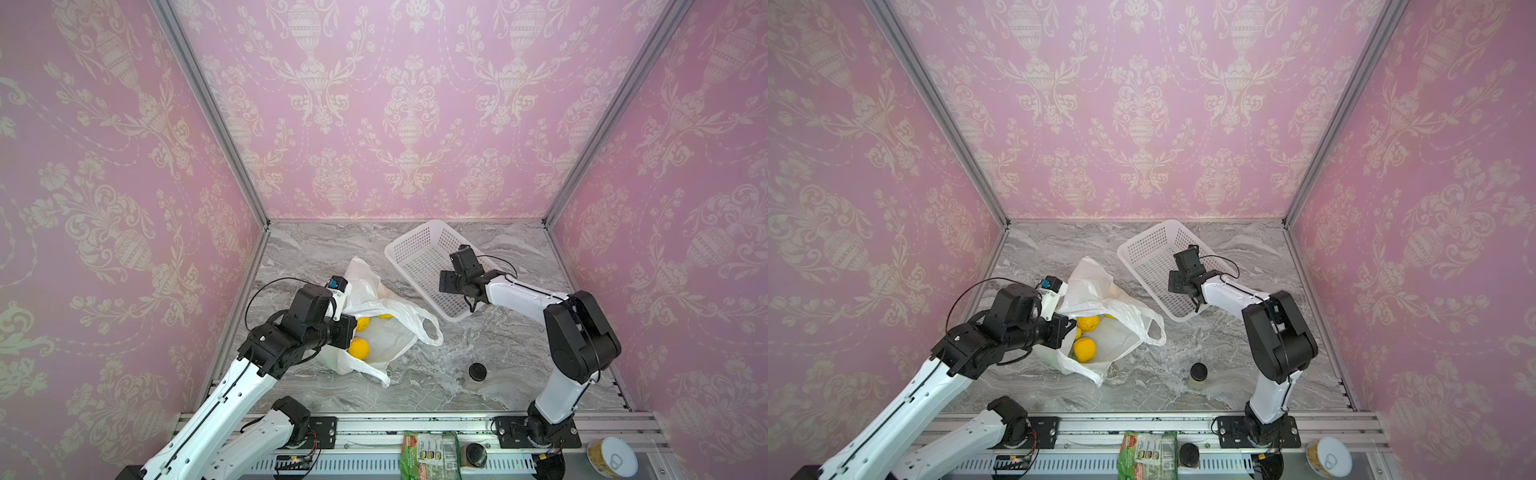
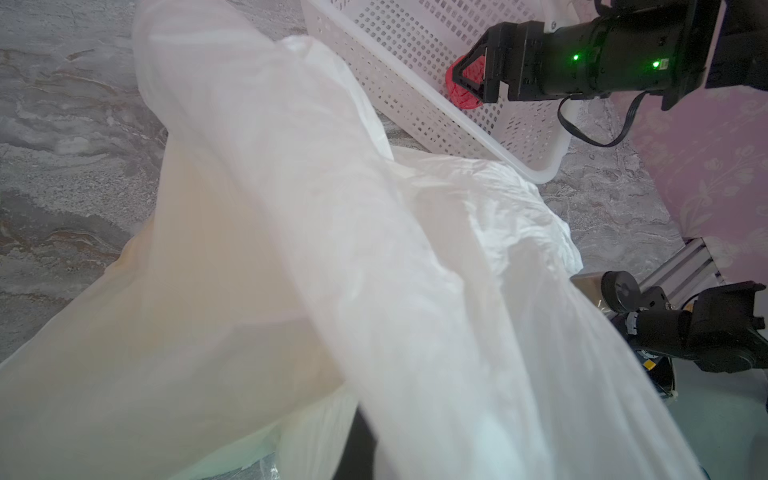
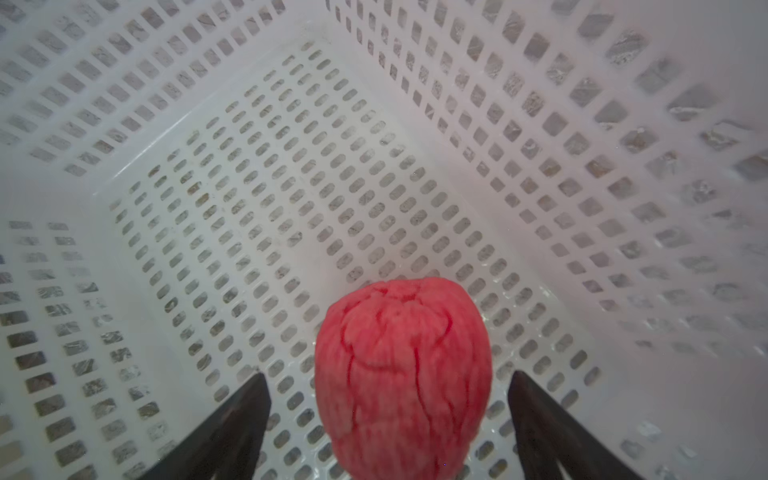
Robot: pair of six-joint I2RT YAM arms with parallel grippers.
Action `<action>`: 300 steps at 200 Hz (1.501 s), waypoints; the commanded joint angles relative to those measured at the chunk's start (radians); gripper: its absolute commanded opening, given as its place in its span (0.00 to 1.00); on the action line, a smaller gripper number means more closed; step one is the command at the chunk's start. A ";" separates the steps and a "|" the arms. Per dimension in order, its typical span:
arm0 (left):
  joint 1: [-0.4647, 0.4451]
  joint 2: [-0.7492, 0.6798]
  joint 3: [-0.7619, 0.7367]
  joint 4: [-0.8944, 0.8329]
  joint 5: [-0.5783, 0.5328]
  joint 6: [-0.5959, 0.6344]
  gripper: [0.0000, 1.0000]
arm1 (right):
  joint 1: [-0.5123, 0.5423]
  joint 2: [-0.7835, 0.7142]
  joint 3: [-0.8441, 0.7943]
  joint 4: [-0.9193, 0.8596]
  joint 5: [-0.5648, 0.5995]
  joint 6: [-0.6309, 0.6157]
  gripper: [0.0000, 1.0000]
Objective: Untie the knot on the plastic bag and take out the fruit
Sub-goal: 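Carry the red fruit over the white basket with the right gripper, then open the right gripper to drop the red fruit into the basket, then move the empty right gripper back to the bag mouth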
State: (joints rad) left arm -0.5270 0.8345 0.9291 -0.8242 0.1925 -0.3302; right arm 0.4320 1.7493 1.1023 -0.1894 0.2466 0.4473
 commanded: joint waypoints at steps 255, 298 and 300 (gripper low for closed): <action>-0.006 -0.047 -0.006 0.002 -0.021 0.005 0.00 | 0.385 -0.477 -0.513 0.259 0.165 0.286 0.74; -0.011 -0.031 -0.006 -0.001 -0.024 0.003 0.00 | 0.393 -0.667 -0.517 0.169 0.304 0.211 0.76; -0.011 -0.031 -0.006 0.000 -0.024 0.003 0.00 | 0.393 -0.685 -0.518 0.167 0.305 0.206 0.76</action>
State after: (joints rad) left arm -0.5278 0.8005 0.9283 -0.8242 0.1921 -0.3302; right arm 0.8230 1.2079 0.6018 0.0521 0.4595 0.6838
